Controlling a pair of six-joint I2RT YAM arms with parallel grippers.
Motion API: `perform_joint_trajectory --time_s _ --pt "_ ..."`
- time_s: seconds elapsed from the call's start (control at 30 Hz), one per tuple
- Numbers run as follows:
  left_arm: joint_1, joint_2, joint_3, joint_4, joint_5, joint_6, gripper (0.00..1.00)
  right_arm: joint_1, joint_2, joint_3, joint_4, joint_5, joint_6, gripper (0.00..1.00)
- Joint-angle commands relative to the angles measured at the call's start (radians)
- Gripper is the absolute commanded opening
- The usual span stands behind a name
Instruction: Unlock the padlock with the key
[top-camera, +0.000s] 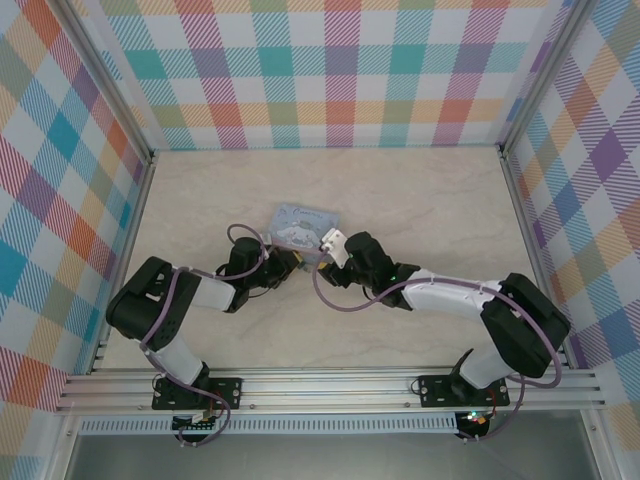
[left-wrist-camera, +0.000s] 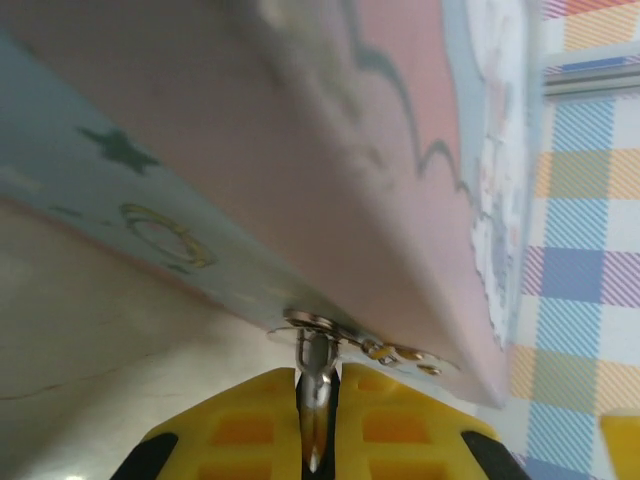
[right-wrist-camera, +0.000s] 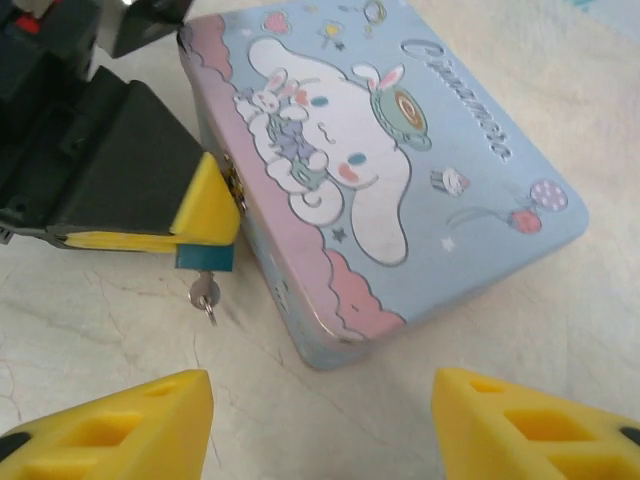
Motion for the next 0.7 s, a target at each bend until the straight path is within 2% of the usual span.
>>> perform_joint_trajectory --time_s 0.0,0.03,0.17,0.3,0.4,0.47,0.67 --pt "-0.006 0.007 -0.008 0.036 -0.026 0.051 0.11 -0.028 -0.022 0.027 -0.125 -0.020 0.180 0.64" --pt "-0.007 0.010 -0.007 0.042 -0.022 0.051 0.18 -0.044 -0.019 0.036 -0.146 -0.039 0.222 0.66" --pt "-0.006 -0.013 -0.023 0.055 -0.026 0.051 0.37 -0.109 -0.016 0.052 -0.163 -0.135 0.389 0.73" --pt "-0.005 -0.106 -0.033 -0.047 -0.050 0.098 0.51 -0.204 0.026 0.078 -0.121 -0.335 0.550 0.83" --pt "0.006 -0.210 -0.043 -0.167 -0.087 0.142 0.58 -0.247 0.079 0.107 -0.038 -0.445 0.638 0.92" --pt "0.025 -0.293 -0.058 -0.252 -0.118 0.169 0.61 -0.258 0.125 0.154 -0.031 -0.461 0.677 0.97" --pt "0.108 -0.510 -0.053 -0.516 -0.172 0.234 0.66 -0.270 0.298 0.314 -0.048 -0.516 0.734 0.98"
